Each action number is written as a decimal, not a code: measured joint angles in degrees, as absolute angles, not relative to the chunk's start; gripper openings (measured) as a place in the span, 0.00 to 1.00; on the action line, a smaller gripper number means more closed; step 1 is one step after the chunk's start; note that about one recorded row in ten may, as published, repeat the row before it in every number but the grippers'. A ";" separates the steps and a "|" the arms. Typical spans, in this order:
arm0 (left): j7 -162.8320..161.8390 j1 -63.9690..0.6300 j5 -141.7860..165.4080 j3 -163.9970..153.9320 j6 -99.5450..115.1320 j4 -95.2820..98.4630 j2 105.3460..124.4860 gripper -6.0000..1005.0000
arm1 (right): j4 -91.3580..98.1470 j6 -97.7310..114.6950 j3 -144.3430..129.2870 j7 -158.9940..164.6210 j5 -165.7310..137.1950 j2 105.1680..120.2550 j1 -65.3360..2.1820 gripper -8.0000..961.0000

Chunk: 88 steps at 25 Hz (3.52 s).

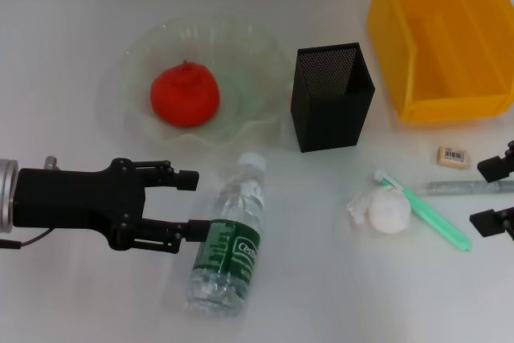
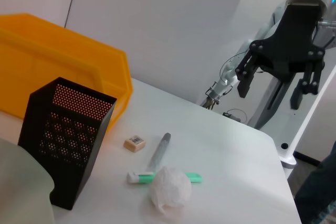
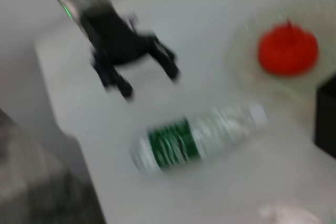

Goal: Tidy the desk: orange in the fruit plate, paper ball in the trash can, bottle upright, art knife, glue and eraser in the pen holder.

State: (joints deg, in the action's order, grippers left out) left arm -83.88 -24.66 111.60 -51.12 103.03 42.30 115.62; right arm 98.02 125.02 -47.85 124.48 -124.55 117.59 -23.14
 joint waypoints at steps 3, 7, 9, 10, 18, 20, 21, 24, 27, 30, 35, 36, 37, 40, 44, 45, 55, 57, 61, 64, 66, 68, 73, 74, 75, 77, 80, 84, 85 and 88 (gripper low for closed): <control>-83.88 -24.66 111.60 -51.12 103.03 42.30 115.62 0.83 | 104.25 123.83 -53.83 127.53 -131.69 119.18 -23.40 0.79; -83.85 -24.72 111.68 -51.12 101.75 41.71 116.08 0.83 | 100.82 117.71 -61.78 130.13 -135.67 119.37 -23.47 0.79; -83.84 -24.73 111.70 -51.22 100.80 41.07 116.10 0.83 | 97.31 113.43 -65.05 130.16 -136.81 119.28 -23.37 0.79; -83.84 -24.78 111.70 -51.31 100.63 40.91 116.11 0.83 | 95.36 111.11 -66.34 130.16 -137.31 119.22 -23.38 0.79; -83.84 -25.03 111.71 -51.37 99.49 40.54 116.19 0.83 | 86.72 99.52 -74.89 130.21 -141.61 119.20 -24.54 0.79; -83.84 -25.07 111.71 -51.39 99.11 40.21 116.17 0.83 | 85.30 97.90 -75.79 130.15 -141.82 119.21 -24.91 0.79; -83.84 -25.10 111.71 -51.40 99.01 40.17 116.17 0.83 | 84.81 97.42 -76.02 130.11 -141.88 119.21 -25.03 0.79; -83.84 -25.12 111.71 -51.37 98.85 40.12 116.17 0.83 | 82.75 95.76 -76.91 130.02 -141.96 119.23 -25.81 0.79; -83.84 -25.14 111.71 -51.37 98.53 40.08 116.18 0.83 | 80.38 93.92 -77.90 129.87 -141.98 119.25 -26.67 0.79; -83.84 -25.15 111.71 -51.24 98.36 40.08 116.21 0.83 | 77.75 91.79 -79.22 129.77 -141.98 119.28 -27.44 0.79; -83.86 -25.18 111.71 -51.31 98.05 40.08 116.30 0.83 | 74.42 89.33 -80.35 129.73 -142.08 119.36 -28.92 0.78; -84.05 -25.30 111.71 -51.38 97.62 39.90 116.37 0.83 | 73.98 89.10 -80.38 129.72 -142.08 119.36 -29.19 0.78; -84.14 -25.48 111.71 -51.39 97.55 39.49 116.37 0.83 | 73.67 88.91 -80.38 129.72 -142.09 119.36 -29.38 0.78; -84.18 -25.61 111.71 -51.27 97.11 39.05 116.42 0.83 | 72.91 88.59 -80.41 129.72 -142.11 119.36 -29.76 0.77; -84.24 -25.78 111.71 -51.00 96.20 38.47 116.45 0.83 | 71.73 88.54 -80.48 129.72 -142.12 119.35 -30.34 0.76; -84.25 -25.85 111.71 -51.00 96.16 38.47 116.46 0.83 | 71.66 88.52 -80.47 129.72 -142.12 119.35 -30.38 0.76; -84.31 -26.33 111.71 -50.97 95.40 38.48 116.37 0.83 | 78.41 94.83 -72.96 126.24 -136.70 119.21 -27.11 0.52; -84.32 -26.38 111.70 -50.97 95.37 38.49 116.28 0.83 | 80.93 97.46 -66.41 123.89 -132.14 119.21 -25.43 0.52; -84.30 -26.40 111.70 -50.97 95.36 38.50 116.15 0.83 | 81.86 99.11 -48.94 119.19 -120.76 119.11 -22.76 0.52; -84.11 -26.41 111.70 -50.98 95.35 38.50 116.21 0.83 | 76.33 96.69 -38.10 113.63 -112.79 119.11 -22.03 0.53; -84.09 -26.50 111.70 -50.98 95.36 38.50 116.26 0.83 | 71.82 93.58 -33.36 109.80 -109.10 119.18 -21.98 0.53; -84.07 -26.56 111.71 -50.97 95.34 38.50 116.30 0.83 | 67.48 89.38 -31.24 106.14 -106.27 119.30 -21.83 0.53; -84.14 -26.55 111.71 -50.97 95.29 38.50 116.35 0.83 | 58.60 79.78 -30.67 99.39 -101.62 119.30 -22.05 0.54; -84.16 -26.51 111.71 -50.97 95.28 38.50 116.38 0.83 | 57.69 78.46 -30.81 99.00 -101.42 119.35 -22.29 0.54; -84.17 -26.46 111.71 -50.97 95.27 38.50 116.41 0.83 | 56.47 77.45 -30.93 98.72 -101.41 119.35 -22.67 0.54; -84.27 -26.39 111.71 -50.98 95.27 38.50 116.45 0.83 | 54.27 76.73 -31.06 98.22 -101.54 119.28 -23.67 0.54; -84.43 -26.38 111.71 -50.97 95.26 38.50 116.45 0.83 | 53.06 76.20 -31.31 97.54 -101.76 119.16 -24.29 0.58; -84.50 -26.21 111.71 -50.97 95.28 38.49 116.45 0.83 | 52.89 76.29 -31.36 97.41 -101.77 119.12 -24.09 0.72; -84.52 -26.21 111.71 -50.97 95.29 38.50 116.45 0.83 | 52.94 76.68 -31.36 97.42 -101.77 119.09 -23.93 0.76; -84.70 -26.23 111.70 -50.92 95.35 38.50 116.42 0.83 | 54.17 81.40 -30.82 97.57 -101.55 118.89 -23.33 0.76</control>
